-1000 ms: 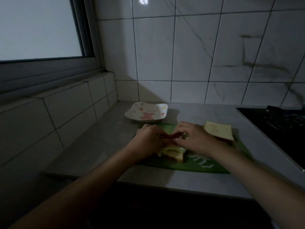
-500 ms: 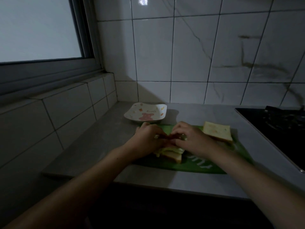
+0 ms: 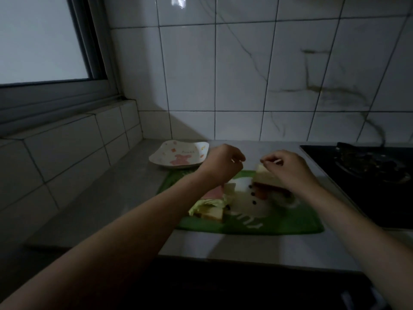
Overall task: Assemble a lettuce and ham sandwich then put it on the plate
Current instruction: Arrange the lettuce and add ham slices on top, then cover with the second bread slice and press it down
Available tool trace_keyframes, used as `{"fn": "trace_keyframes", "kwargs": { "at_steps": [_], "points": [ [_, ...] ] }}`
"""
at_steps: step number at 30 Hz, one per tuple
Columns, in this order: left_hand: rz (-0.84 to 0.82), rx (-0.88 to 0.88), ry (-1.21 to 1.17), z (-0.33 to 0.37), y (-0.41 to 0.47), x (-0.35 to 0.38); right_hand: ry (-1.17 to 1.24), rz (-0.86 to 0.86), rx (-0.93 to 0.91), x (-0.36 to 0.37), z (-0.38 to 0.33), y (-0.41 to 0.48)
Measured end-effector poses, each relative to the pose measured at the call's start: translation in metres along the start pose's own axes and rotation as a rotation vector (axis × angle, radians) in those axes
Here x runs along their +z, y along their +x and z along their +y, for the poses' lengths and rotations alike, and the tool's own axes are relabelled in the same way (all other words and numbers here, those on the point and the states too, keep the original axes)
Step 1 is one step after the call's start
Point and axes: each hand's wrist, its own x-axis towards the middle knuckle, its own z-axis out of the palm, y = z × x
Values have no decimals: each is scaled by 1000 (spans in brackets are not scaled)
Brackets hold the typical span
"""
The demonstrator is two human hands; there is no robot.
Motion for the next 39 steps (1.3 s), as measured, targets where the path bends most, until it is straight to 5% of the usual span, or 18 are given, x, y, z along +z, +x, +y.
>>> {"fn": "trace_keyframes", "kwargs": {
  "at_steps": [7, 16, 29, 39],
  "points": [
    [-101, -149, -51, 26, 42, 52, -68, 14, 233, -23, 31, 4],
    [-176, -273, -42, 32, 57, 73, -166, 6, 313, -16, 37, -5],
    [-9, -644, -663, 14, 56, 31, 91, 244, 268, -10, 3, -1],
    [60, -524, -746, -28, -2, -57, 398, 118, 258, 36, -71, -6]
  ]
}}
